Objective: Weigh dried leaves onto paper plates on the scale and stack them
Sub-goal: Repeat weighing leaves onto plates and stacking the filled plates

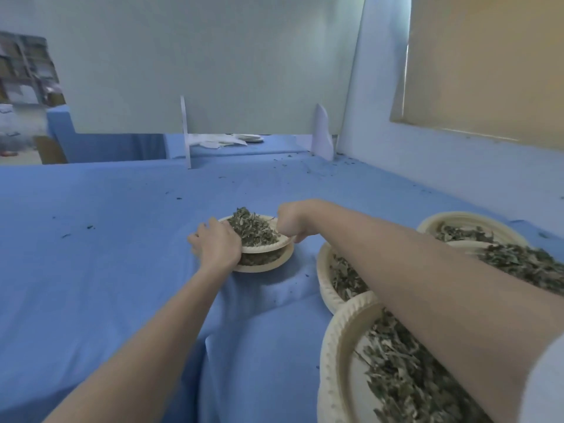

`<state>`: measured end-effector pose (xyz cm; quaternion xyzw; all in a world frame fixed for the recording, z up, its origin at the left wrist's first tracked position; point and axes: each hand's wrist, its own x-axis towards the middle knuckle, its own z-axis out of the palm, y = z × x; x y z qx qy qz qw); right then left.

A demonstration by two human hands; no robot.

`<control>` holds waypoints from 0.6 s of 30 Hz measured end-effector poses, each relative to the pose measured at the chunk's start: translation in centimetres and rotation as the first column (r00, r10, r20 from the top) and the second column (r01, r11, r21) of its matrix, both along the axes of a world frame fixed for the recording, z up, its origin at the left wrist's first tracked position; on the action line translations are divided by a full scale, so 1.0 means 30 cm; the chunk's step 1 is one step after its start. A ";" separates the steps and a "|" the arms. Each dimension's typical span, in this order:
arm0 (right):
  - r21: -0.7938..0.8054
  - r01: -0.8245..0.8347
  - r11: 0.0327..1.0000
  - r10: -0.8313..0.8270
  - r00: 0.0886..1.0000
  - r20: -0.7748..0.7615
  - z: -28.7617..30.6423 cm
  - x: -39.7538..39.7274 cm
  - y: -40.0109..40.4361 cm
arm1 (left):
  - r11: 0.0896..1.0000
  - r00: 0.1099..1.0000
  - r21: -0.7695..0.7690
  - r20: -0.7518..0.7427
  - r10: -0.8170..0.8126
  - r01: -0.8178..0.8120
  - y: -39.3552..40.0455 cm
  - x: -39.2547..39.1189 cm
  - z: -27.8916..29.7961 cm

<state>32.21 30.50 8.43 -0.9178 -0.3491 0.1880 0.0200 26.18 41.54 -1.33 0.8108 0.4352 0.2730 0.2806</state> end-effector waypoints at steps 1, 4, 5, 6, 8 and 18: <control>0.001 -0.013 1.000 0.013 1.000 0.014 0.016 -0.019 -0.012 | 1.000 1.000 0.006 -0.016 0.005 -0.005 -0.014 -0.013 0.020; 0.019 -0.038 0.999 0.036 0.997 0.072 0.072 -0.071 -0.052 | 0.999 1.000 0.042 -0.007 -0.018 0.018 -0.085 -0.061 0.103; 0.040 -0.044 0.998 0.041 0.996 0.079 0.097 -0.096 -0.070 | 0.995 0.999 0.080 0.007 -0.053 0.052 -0.119 -0.076 0.138; 0.077 -0.045 0.996 0.038 0.995 0.095 0.118 -0.112 -0.084 | 0.988 0.995 0.123 0.026 -0.101 0.097 -0.156 -0.091 0.175; 0.134 -0.049 0.990 0.032 0.991 0.130 0.161 -0.159 -0.133 | 0.961 0.974 0.196 0.076 -0.215 0.197 -0.242 -0.121 0.247; 0.385 0.070 0.920 -0.163 0.963 0.215 0.345 -0.289 -0.700 | 0.765 0.797 0.299 0.027 -0.604 0.570 -0.779 -0.182 0.504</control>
